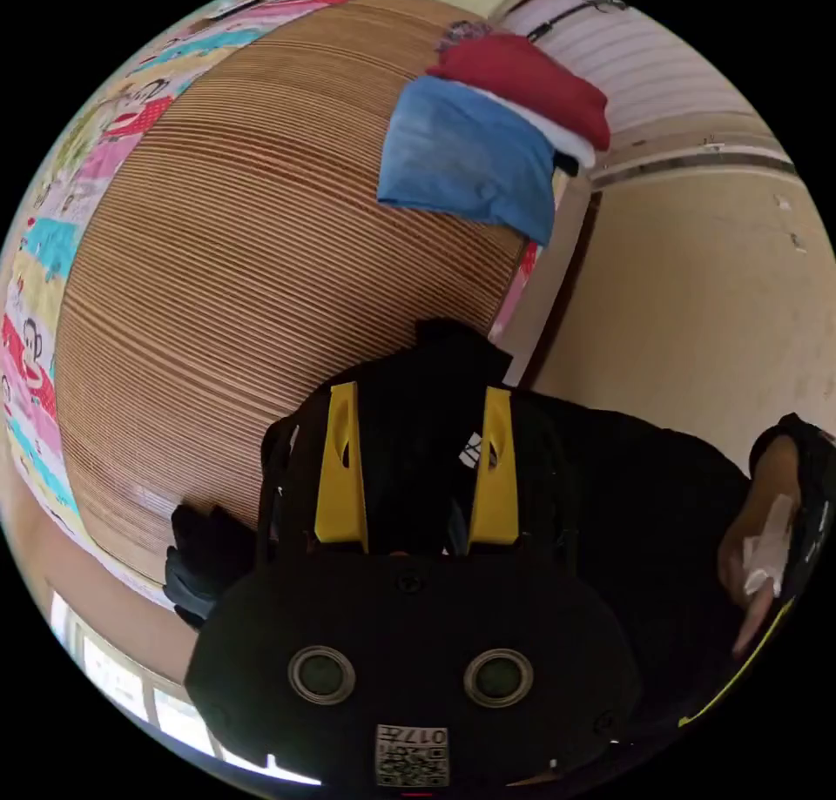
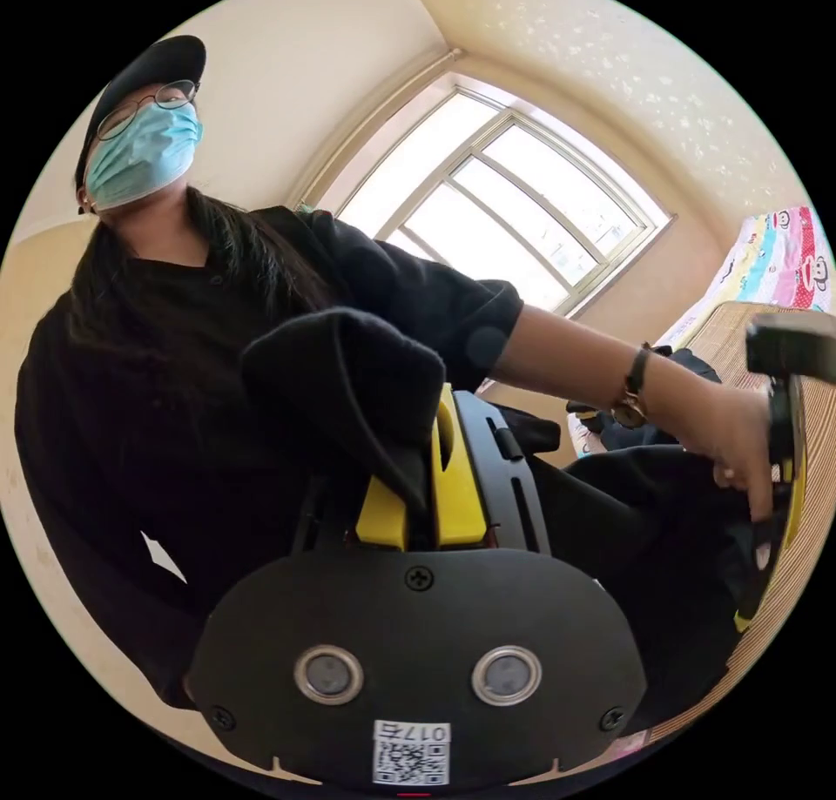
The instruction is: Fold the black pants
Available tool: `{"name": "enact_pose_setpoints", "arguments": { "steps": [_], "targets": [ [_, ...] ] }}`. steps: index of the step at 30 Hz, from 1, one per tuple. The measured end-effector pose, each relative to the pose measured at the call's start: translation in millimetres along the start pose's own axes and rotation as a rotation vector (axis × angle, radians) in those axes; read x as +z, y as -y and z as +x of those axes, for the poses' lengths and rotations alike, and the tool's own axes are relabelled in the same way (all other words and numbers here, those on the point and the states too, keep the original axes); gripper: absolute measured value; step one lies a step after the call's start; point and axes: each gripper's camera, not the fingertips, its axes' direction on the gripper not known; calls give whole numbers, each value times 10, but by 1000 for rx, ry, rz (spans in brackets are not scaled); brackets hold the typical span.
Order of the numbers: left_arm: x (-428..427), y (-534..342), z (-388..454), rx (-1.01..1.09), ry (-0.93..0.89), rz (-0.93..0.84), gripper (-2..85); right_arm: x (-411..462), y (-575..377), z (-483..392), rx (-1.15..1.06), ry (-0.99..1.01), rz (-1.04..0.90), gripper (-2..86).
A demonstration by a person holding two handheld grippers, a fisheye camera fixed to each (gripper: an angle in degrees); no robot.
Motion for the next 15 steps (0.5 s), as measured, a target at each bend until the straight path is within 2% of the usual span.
{"name": "enact_pose_setpoints", "arguments": {
  "steps": [2, 4, 6, 9, 11, 12, 14, 15],
  "targets": [
    [810, 349, 36, 52, 206, -255, 147, -38, -53, 15, 21, -23, 50, 51],
    [1032, 422, -40, 24, 247, -284, 112, -126, -150, -49, 55, -115, 108, 52],
    [1005, 414, -230, -73, 182, -267, 85, -209, -242, -151, 73, -210, 132, 51],
    [767, -54, -839, -273, -157, -76, 59, -349, -409, -340, 101, -347, 166, 51],
    [580, -769, -1325, -374, -496, 146, 50, -390, -483, -438, 97, -400, 167, 51],
    [518, -976, -1405, -369, -580, 218, 47, -391, -515, -501, 82, -435, 163, 51],
    [330, -1813, -1567, -348, -903, 523, 35, -371, -540, -579, 57, -479, 171, 51],
    [301, -2002, -1570, -333, -977, 593, 34, -352, -548, -620, 37, -495, 184, 51]
  ]
}}
